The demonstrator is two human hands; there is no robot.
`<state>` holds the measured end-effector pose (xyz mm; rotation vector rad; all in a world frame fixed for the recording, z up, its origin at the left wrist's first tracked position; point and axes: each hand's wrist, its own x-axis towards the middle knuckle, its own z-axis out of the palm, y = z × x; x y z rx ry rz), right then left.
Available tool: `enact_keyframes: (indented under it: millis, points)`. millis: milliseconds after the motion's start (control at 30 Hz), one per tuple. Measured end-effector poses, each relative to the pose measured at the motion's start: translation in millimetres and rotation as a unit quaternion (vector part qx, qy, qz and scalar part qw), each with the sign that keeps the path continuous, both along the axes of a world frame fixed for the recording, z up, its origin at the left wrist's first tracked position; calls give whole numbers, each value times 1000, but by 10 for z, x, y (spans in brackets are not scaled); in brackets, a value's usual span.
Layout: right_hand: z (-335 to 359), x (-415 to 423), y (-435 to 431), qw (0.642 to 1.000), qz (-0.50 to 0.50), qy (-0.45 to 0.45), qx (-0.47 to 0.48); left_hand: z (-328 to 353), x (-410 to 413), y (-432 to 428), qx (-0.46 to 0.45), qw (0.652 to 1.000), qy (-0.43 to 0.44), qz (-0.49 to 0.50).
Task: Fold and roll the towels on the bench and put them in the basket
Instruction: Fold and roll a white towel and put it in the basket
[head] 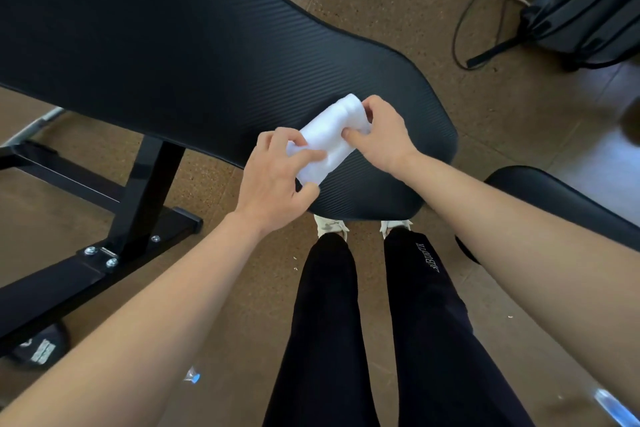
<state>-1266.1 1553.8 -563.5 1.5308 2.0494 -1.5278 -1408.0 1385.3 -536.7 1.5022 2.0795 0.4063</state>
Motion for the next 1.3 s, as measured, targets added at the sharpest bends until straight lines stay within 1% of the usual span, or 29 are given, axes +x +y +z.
enact_keyframes:
  millis: [33, 100, 167, 267, 333, 367, 467, 533, 700, 833, 900, 967, 1100, 1200, 1300]
  points:
    - [15, -5, -34, 1000, -4, -1, 5, 23, 52, 47, -16, 999, -9, 44]
    - [43, -8, -82, 1000, -16, -4, 11, 51, 154, 175, -55, 992, 3, 113]
    - [70, 21, -126, 999, -43, 2, -3, 80, 230, 307, -106, 985, -3, 136]
    - [89, 127, -224, 994, -98, 23, -32, 81, 252, 428, -211, 961, -85, 155]
    - [91, 263, -316, 992, -115, 37, -32, 73, 290, 423, -273, 940, -136, 151]
    - [91, 357, -366, 991, -121, 45, -28, 81, 335, 401, -292, 927, -178, 156]
    - [127, 706, -545, 985, -154, 72, -26, 102, 583, 277, -316, 869, -321, 205]
    - [155, 994, -643, 978, -187, 93, -32, 144, 829, 231, -306, 848, -364, 234]
    - [319, 1765, -691, 953, -264, 143, -32, 308, 1589, 353, -258, 851, -381, 255]
    - [653, 2504, -487, 902, -368, 181, -135, 594, 2411, 653, -202, 839, -426, 271]
    - [900, 2955, -384, 874, -390, 219, -187, 747, 2888, 832, -202, 841, -439, 243]
    - [1111, 3431, -322, 850, -401, 264, -217, 862, 3374, 1008, -201, 849, -442, 206]
    - [1388, 4434, -253, 821, -459, 288, -179, 991, 4369, 1305, -207, 861, -439, 148]
    - [1470, 5179, -273, 786, -515, 304, -157, 1052, 5089, 1477, -210, 866, -446, 83]
    - [1456, 5802, -346, 747, -568, 311, -148, 1070, 5714, 1579, -233, 860, -453, 32]
